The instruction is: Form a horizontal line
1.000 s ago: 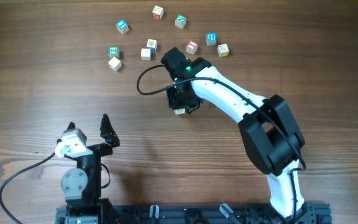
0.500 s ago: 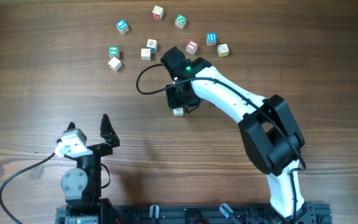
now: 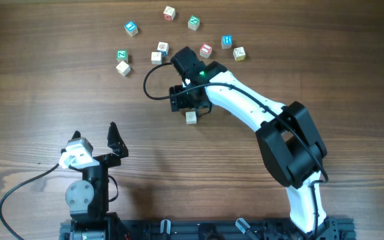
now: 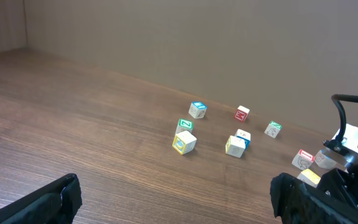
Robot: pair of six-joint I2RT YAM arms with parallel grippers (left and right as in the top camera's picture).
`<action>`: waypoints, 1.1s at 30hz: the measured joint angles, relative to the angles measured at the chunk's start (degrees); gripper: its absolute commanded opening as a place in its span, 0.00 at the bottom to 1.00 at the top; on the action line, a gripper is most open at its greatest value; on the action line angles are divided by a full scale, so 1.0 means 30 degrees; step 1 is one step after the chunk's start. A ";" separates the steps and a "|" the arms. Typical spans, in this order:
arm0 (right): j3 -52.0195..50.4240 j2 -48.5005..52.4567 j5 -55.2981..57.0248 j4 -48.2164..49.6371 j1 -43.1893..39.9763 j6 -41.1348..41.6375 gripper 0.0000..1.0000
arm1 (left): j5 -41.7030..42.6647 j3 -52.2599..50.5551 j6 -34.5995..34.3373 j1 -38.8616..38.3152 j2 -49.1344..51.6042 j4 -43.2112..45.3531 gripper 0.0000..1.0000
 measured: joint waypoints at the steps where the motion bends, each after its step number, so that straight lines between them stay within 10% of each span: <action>1: 0.0036 0.0000 0.0000 -0.0007 -0.0029 -0.0007 0.93 | 0.0000 0.0000 0.0000 0.0000 0.0000 0.0000 1.00; 6: 0.0138 -0.1712 0.0022 -0.0066 -0.0168 -0.0583 1.00 | 0.0000 0.0000 0.0000 0.0000 0.0000 0.0000 1.00; 9: 0.0474 -0.4240 0.0007 0.0007 -0.0168 -0.1035 0.54 | 0.0000 0.0000 0.0000 0.0000 0.0000 0.0000 1.00; 15: 0.0481 -0.4641 0.0022 -0.1173 -0.0168 -0.1654 0.39 | 0.0000 0.0000 -0.0007 0.0000 0.0000 0.0000 1.00; 25: -0.0175 -0.4590 0.0080 -0.1472 -0.0160 -0.1734 0.36 | 0.0000 0.0000 0.0000 0.0000 0.0000 0.0000 1.00; 33: -0.0204 -0.2470 0.0168 -0.1005 0.1027 -0.1173 0.59 | 0.0000 0.0000 -0.0007 0.0000 0.0000 0.0000 1.00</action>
